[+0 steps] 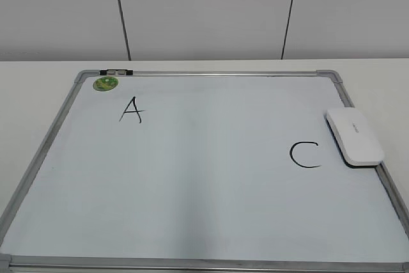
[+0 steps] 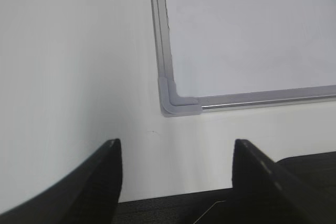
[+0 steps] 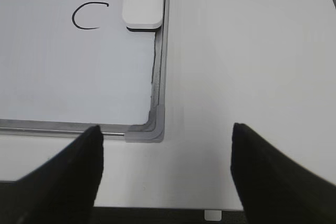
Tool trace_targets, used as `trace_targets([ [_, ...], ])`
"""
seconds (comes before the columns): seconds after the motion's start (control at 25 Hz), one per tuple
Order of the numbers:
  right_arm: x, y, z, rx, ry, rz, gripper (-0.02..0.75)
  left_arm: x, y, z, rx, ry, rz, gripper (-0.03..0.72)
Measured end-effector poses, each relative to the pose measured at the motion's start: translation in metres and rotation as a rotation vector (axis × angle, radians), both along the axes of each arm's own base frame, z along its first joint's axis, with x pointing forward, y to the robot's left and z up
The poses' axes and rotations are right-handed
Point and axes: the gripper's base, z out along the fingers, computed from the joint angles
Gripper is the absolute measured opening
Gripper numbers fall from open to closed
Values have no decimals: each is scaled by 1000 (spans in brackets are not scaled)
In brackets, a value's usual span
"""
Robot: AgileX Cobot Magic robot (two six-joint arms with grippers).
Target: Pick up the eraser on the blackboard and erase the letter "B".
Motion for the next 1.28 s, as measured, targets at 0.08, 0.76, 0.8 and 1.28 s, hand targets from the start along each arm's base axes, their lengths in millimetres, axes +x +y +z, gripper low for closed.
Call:
trace_targets([
  [0.08,0,0,0,0,0,0,580,0,0,0,2,0,1,480],
  [0.76,0,0,0,0,-2,0,580,0,0,0,3,0,1,475],
  [0.8,0,0,0,0,-2,0,580,0,0,0,3,-2,1,473],
  [1.28,-3,0,0,1,-23,-51,580,-35,0,8,10,-234,2,439],
])
